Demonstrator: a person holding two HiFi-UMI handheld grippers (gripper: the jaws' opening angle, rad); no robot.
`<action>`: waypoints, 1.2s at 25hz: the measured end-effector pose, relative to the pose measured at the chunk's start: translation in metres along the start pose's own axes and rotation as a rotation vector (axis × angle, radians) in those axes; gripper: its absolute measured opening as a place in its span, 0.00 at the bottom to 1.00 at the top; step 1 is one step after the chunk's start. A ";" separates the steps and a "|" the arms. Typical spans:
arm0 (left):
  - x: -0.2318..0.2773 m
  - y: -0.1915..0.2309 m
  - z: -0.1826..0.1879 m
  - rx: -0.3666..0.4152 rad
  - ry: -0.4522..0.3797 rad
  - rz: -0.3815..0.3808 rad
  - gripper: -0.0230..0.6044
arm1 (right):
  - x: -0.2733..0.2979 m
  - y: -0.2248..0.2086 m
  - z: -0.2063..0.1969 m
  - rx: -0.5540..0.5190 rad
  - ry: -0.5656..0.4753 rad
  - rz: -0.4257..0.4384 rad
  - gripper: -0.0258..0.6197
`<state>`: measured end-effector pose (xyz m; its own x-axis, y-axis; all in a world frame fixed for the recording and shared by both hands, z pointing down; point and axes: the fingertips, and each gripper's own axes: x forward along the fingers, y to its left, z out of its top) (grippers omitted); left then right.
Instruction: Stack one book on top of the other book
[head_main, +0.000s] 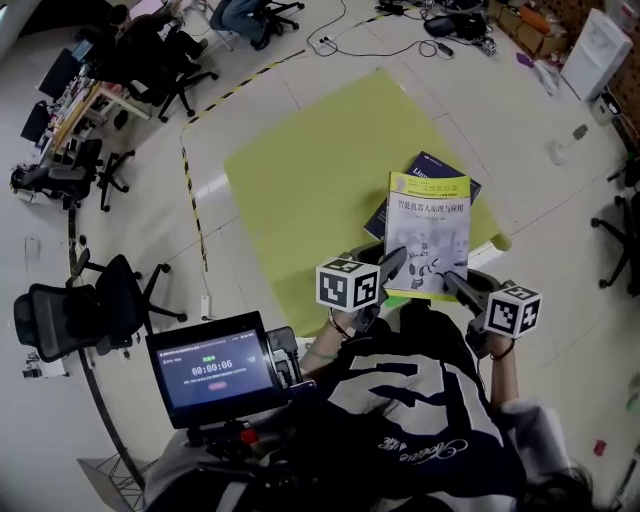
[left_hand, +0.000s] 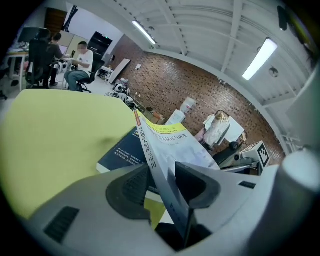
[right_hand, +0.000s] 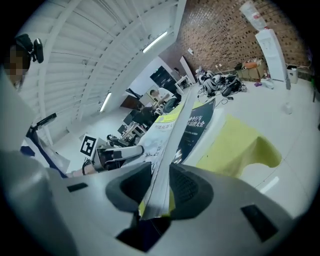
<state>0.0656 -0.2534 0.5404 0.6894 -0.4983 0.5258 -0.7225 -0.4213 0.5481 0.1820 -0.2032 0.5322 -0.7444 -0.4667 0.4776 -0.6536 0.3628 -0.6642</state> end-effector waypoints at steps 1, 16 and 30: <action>0.008 0.002 0.003 -0.011 0.001 0.017 0.30 | 0.001 -0.008 0.006 -0.005 0.017 0.005 0.20; 0.057 0.048 -0.001 -0.140 0.029 0.205 0.30 | 0.047 -0.077 0.020 0.058 0.173 0.085 0.20; 0.026 0.070 0.007 -0.184 -0.079 0.468 0.30 | 0.050 -0.087 0.018 0.102 0.155 0.041 0.26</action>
<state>0.0330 -0.3010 0.5876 0.2826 -0.6606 0.6956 -0.9271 -0.0021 0.3747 0.2041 -0.2731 0.6037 -0.7876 -0.3201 0.5265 -0.6107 0.2915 -0.7362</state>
